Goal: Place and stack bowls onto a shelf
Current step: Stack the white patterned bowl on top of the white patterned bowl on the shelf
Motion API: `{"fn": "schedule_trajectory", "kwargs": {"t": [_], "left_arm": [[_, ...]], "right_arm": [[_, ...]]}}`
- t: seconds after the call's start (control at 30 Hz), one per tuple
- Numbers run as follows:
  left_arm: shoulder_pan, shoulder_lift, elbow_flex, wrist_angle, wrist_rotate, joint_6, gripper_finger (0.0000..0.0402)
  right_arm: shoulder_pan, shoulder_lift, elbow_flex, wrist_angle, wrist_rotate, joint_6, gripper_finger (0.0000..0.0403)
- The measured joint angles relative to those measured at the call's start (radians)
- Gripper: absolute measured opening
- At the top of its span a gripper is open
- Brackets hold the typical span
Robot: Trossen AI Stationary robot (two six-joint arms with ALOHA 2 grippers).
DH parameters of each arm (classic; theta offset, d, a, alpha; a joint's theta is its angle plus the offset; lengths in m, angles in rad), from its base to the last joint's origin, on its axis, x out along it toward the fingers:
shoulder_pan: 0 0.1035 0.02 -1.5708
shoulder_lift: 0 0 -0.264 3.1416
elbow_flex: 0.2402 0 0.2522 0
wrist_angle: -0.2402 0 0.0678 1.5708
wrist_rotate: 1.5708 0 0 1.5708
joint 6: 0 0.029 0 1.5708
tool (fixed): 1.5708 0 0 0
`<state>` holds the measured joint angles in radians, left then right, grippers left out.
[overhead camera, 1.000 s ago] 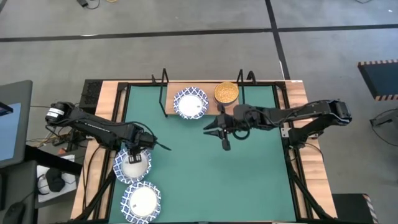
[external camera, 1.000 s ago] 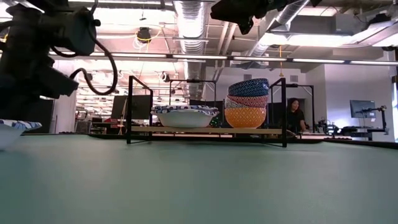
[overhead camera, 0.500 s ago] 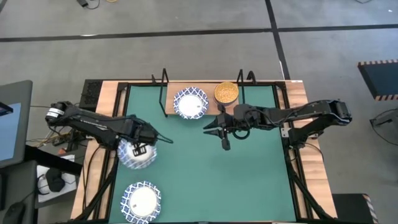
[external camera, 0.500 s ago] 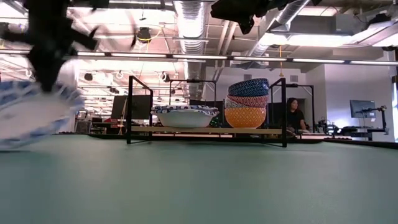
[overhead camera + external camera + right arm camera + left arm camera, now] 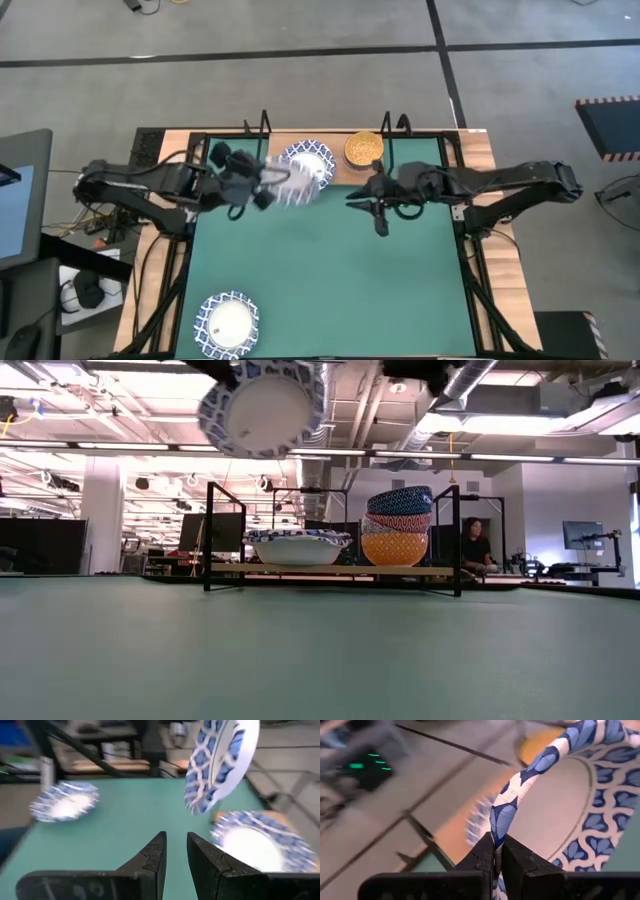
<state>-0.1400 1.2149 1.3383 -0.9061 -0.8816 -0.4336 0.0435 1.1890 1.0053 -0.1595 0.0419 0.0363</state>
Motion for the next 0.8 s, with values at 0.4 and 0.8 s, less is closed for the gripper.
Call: {"fn": "schedule_trajectory", "kwargs": {"t": [0.4, 0.8], "left_arm": [[0.411, 0.157, -0.009, 0.367, 0.342, 0.271, 0.0008], [0.707, 0.355, 0.024, 0.363, 0.813, 0.058, 0.0034]], "right_arm": [[0.129, -0.078, 0.000, -0.129, 0.446, -0.019, 0.0103], [0.105, -0.077, -0.001, -0.183, 0.531, -0.010, 0.0103]]}}
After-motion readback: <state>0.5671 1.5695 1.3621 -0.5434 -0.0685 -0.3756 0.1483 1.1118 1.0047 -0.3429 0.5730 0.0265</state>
